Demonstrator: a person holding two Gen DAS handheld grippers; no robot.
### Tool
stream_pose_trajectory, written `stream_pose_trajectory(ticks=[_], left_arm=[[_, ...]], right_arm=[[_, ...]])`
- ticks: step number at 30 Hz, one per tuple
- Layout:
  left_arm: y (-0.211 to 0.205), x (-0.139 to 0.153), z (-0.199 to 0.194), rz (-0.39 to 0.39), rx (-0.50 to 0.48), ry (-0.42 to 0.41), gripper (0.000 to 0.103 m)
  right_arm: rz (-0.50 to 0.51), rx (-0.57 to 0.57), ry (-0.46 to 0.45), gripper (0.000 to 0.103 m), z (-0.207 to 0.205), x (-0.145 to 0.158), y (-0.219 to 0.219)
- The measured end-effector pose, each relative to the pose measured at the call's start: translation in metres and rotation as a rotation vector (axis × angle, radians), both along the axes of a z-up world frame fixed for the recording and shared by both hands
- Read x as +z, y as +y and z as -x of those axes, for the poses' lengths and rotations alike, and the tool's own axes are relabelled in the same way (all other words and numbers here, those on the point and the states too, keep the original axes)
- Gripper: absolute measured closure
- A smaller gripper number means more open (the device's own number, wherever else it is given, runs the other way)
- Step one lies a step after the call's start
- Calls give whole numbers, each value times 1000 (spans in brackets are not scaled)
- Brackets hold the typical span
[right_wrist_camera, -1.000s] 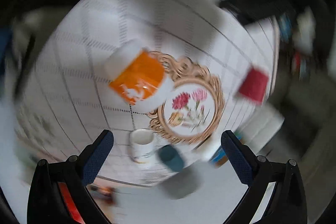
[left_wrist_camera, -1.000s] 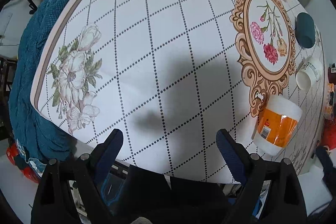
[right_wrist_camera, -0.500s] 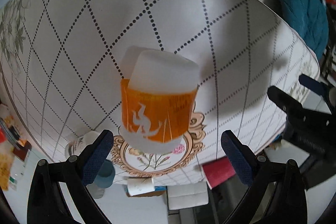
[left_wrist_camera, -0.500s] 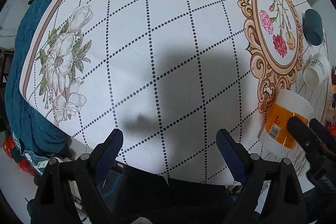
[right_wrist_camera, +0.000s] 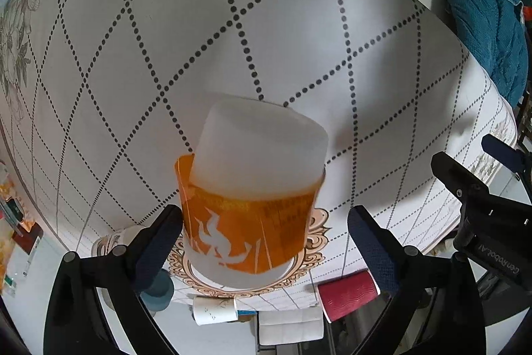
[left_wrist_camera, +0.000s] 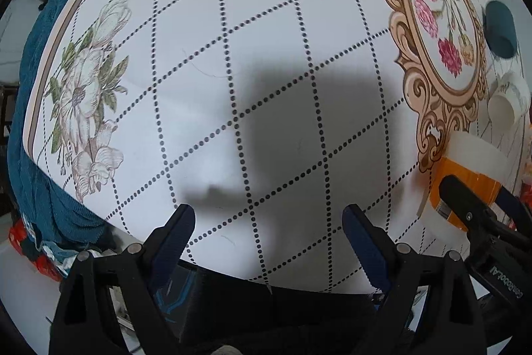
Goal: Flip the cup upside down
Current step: 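Grasp the lying orange-and-white cup with the right tool, then lift the cup with the right tool and turn its bottom upward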
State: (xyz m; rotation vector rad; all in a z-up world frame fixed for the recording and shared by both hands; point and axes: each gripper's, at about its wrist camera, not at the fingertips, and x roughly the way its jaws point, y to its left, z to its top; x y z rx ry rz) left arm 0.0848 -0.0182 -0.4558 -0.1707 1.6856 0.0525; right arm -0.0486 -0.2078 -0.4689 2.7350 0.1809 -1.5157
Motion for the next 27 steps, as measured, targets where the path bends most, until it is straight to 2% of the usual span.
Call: stream_pose_trajectory(ticks=[7,15,20,27], left_arm=[[-17,-11,0,-13,-57,17,12],[-15,-29,12,-20,-56,30,12],[-11,-26,17,-22,-39,34,12],[-4,-27,29,-28,-33,35,12]], right_arm=[[11,-9,1,13,2,-8,-1],[8,1,-6,19,2,-16,-1],[9,1,-11,26,0,-21,-4],[6,-27,-9,27,2,-25,5]])
